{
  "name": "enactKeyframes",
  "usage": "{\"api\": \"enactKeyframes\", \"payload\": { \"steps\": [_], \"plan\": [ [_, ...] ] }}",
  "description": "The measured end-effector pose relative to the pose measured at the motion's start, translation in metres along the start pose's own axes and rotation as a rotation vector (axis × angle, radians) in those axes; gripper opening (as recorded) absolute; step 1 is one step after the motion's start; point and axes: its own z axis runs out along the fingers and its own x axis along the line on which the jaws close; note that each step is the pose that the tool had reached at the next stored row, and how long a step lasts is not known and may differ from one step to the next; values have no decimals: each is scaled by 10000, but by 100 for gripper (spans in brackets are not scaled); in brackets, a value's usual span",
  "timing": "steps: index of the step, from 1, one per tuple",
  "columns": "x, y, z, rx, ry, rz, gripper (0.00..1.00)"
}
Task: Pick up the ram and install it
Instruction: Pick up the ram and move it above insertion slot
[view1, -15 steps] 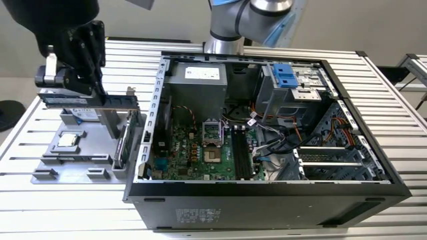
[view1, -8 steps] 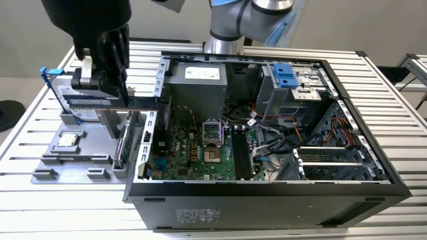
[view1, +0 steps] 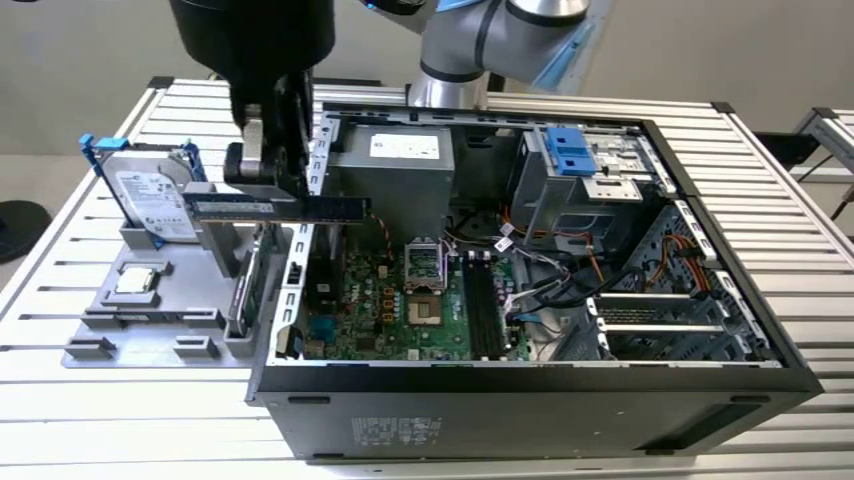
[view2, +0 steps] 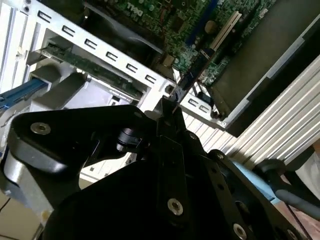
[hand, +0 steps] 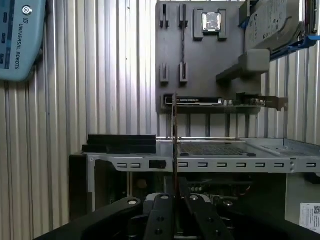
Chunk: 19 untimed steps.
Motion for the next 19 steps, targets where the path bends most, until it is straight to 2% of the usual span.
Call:
{"api": "enactKeyframes", "payload": {
  "steps": [10, 19],
  "plan": [
    [-56, -455, 39, 0, -1, 2, 0],
    [-140, -862, 48, -3, -16, 1, 0]
  ]
}}
